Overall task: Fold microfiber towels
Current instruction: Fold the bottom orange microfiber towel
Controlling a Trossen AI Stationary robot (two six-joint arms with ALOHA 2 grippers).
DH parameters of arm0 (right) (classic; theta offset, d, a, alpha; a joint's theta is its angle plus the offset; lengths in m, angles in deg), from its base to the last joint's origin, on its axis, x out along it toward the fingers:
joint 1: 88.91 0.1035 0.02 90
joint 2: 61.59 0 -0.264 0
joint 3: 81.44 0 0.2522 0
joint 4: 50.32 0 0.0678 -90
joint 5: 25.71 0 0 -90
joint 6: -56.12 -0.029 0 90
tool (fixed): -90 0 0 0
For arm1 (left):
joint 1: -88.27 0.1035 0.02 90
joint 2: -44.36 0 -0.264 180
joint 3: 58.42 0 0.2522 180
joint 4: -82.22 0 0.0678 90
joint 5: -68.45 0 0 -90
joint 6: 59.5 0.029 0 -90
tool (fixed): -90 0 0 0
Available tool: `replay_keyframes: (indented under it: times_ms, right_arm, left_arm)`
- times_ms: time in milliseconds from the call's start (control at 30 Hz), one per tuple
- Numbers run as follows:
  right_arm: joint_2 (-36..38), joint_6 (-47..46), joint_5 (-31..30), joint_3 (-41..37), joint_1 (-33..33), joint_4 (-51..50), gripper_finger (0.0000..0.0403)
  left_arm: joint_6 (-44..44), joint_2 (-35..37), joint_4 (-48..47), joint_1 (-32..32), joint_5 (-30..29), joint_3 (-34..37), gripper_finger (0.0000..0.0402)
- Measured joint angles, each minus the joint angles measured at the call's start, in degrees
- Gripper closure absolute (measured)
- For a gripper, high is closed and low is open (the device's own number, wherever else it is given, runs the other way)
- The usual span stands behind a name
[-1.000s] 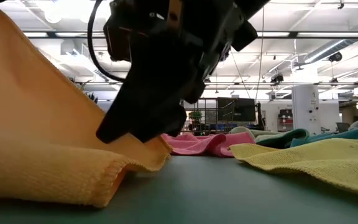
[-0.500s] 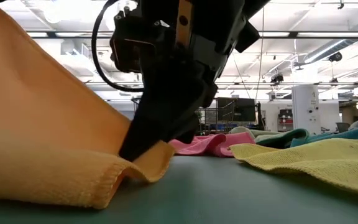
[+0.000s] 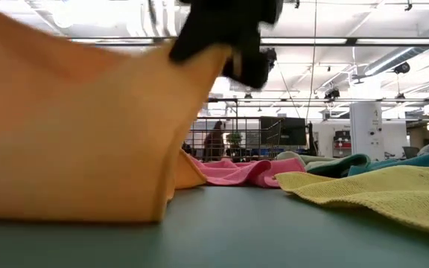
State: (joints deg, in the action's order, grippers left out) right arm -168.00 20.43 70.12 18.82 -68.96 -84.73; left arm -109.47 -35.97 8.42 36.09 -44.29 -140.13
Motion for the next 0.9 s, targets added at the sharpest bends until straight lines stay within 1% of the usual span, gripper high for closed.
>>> replay_keyframes:
  times_ms: [233, 367, 433, 567, 667, 767, 833, 900]
  right_arm:
    - [5.85, -1.22, -6.55, 1.58, 1.24, -1.92, 0.0394]
    - [7.19, 1.4, -7.66, 4.93, 1.42, -5.22, 0.0394]
    - [7.19, 3.08, -8.06, 7.34, 1.38, -9.57, 0.0394]
    - [6.9, 5.6, -11.73, 12.74, 0.96, -19.44, 0.0394]
    - [6.93, 7.15, -14.84, 16.15, 0.75, -23.72, 0.0394]
    - [6.9, 9.14, -16.24, 19.61, 0.35, -26.31, 0.0394]
    - [6.93, 10.43, -16.89, 21.46, -0.12, -27.01, 0.0394]
    - [6.93, 11.14, -18.02, 23.16, -0.49, -28.8, 0.0394]
  left_arm:
    - [3.88, 3.86, -0.23, 0.86, 4.15, -1.83, 0.0401]
    - [4.49, 6.04, -3.75, 1.78, 4.33, -3.8, 0.0401]
    - [5.55, 6.99, -6.21, 2.57, 4.27, -5.08, 0.0401]
    - [5.97, 8.8, -10.38, 3.72, 2.43, -7.45, 0.0401]
    - [7.03, 9.4, -13.57, 4.51, 2.25, -8.92, 0.0401]
    - [9.43, 9.54, -15.04, 5.38, 1.73, -9.9, 0.0401]
    - [11.45, 9.57, -15.6, 6.23, -0.75, -10.47, 0.0401]
    - [13.31, 9.48, -16.12, 6.97, -5.82, -10.95, 0.0402]
